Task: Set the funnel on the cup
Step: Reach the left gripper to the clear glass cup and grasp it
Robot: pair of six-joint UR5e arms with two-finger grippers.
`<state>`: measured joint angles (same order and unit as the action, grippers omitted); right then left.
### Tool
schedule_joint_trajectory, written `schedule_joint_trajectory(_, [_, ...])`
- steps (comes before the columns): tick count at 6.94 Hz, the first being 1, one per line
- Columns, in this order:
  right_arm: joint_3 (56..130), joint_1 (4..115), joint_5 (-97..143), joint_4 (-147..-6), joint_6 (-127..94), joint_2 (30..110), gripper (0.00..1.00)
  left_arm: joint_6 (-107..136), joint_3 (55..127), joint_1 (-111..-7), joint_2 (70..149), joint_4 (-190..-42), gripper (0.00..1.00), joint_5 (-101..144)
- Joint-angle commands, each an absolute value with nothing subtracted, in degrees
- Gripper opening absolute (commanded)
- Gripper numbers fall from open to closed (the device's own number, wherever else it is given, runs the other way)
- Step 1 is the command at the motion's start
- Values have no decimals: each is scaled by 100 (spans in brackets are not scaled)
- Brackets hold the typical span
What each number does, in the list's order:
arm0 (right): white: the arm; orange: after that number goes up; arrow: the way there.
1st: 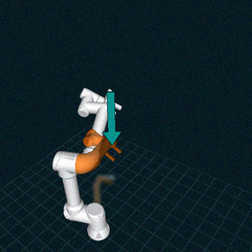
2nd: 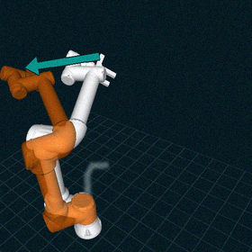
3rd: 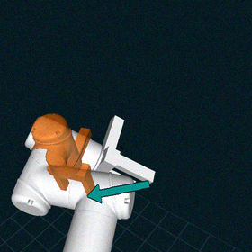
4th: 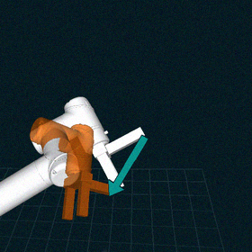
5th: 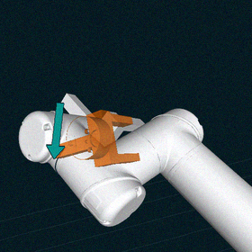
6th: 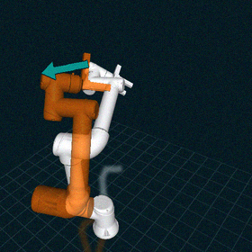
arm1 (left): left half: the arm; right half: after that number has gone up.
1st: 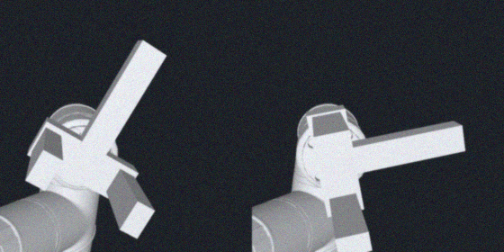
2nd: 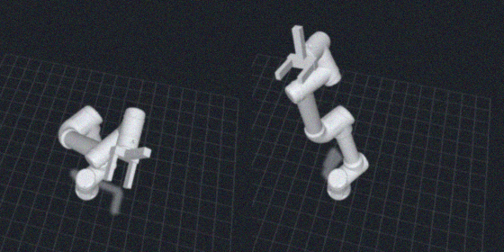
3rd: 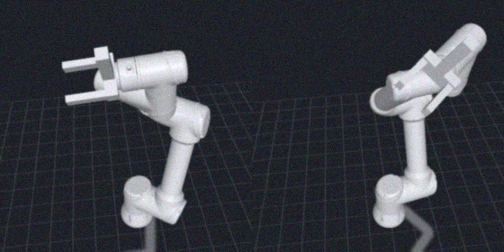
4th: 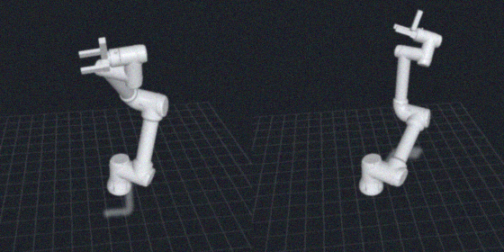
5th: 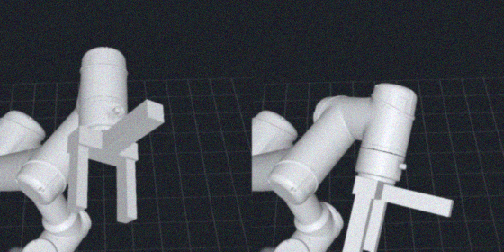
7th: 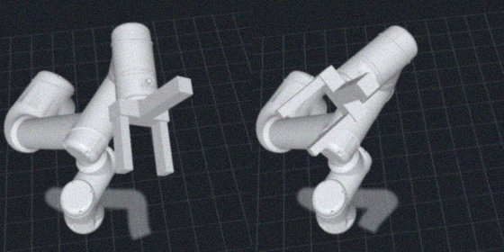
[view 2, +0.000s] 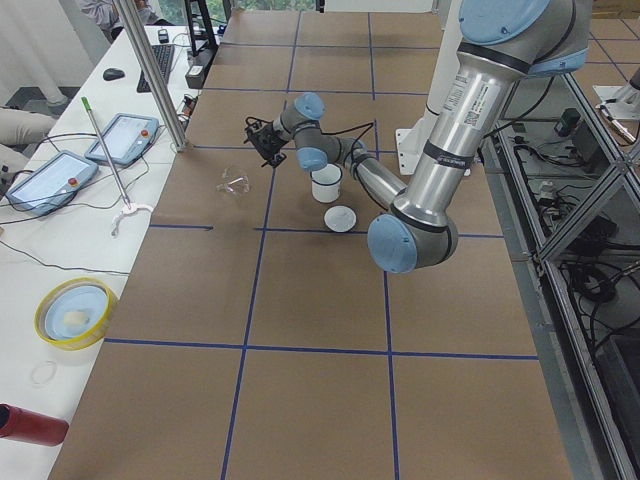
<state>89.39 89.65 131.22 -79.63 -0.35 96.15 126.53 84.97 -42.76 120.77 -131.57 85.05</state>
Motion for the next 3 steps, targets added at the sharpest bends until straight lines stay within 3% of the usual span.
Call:
schedule_joint_trajectory(1, [8947,8965,13122,-7963,-35,9615,100,12902,7037,-4280,12663,-13936,100,8166])
schedule_joint_trajectory(3, [8938,8965,13122,-7963,-35,9615,100,12841,6540,-4254,12876,-14168,100,8174])
